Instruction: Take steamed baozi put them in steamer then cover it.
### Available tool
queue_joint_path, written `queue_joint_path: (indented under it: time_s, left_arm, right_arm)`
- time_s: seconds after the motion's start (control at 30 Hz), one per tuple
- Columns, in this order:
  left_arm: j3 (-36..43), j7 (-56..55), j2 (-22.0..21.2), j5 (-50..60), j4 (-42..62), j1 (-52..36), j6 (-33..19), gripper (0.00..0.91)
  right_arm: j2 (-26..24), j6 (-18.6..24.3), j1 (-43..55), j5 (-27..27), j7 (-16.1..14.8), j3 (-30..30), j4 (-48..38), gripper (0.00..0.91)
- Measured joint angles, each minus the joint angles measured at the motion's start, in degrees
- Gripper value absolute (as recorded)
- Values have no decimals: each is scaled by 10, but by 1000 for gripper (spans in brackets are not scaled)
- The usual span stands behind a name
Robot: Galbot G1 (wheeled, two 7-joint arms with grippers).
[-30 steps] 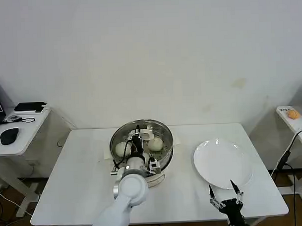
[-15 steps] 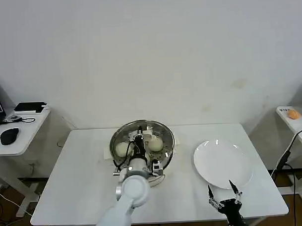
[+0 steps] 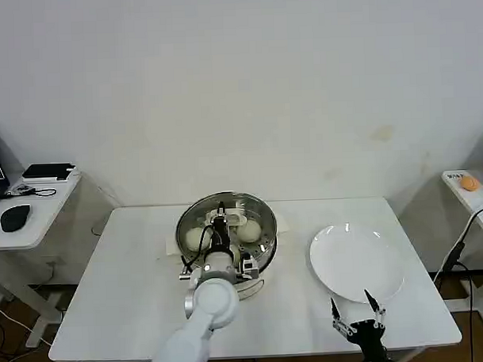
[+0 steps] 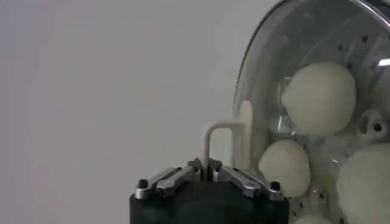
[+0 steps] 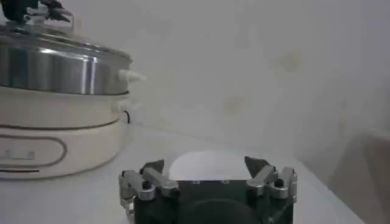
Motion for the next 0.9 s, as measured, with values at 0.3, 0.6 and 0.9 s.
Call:
queue_joint_path:
  time_s: [0.3,0.6,0.9]
  left_arm:
    - [-1,-4,-5,3,12,-5,-3,0]
    - [-6,-6,-5,3,13,-4,-7,907]
    - [-6,-10,4,-9,-8,9,-8,907]
  right_arm:
    - [0,2,-1,0,0,0,0,907]
    - [-2,3,0,0,-1,-3,-2,907]
    - [0,3,-2,-3,-1,-7,-2,907]
